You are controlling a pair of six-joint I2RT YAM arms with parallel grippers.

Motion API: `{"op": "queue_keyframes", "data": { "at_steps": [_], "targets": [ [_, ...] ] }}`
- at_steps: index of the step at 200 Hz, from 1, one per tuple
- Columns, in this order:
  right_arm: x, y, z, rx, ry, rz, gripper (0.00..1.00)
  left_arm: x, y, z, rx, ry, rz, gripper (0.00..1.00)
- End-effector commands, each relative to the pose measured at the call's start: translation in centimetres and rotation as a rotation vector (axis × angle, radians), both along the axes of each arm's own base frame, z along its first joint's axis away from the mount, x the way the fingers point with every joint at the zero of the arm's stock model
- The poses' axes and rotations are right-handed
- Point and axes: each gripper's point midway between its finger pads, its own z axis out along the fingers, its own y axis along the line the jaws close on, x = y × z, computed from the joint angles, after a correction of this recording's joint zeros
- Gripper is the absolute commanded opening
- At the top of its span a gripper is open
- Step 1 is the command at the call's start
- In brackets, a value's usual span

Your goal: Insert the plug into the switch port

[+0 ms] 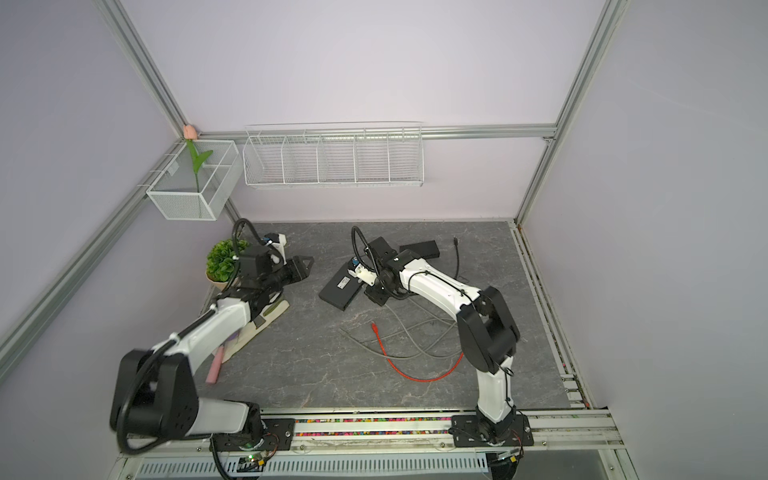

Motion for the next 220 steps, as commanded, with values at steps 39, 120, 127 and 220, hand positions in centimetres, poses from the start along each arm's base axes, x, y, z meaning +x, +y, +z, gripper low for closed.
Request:
{"op": "queue_keyframes", "data": {
  "at_steps": [39,120,127,220],
  "targets": [
    [0.5,0.8,-4.1,-0.118,0.125,0.079,0.07,5.8,-1.7,-7.0,-0.109,0.136,-0.112,0.44],
    [1.0,1.2,-5.6,-0.202,0.166,0.106,0.07,5.7,-3.3,-9.7,-0.175,0.177,-0.178,0.41],
    [1.0,1.3,-5.7,-0.209,0.164,0.108,0.07,5.6,-3.4,-9.8,-0.177,0.179,-0.186,0.4],
    [1.8,2.5,-6.0,-0.235,0.14,0.119,0.07,3.6,-4.5,-10.2,-0.202,0.193,-0.254,0.32]
  ]
}}
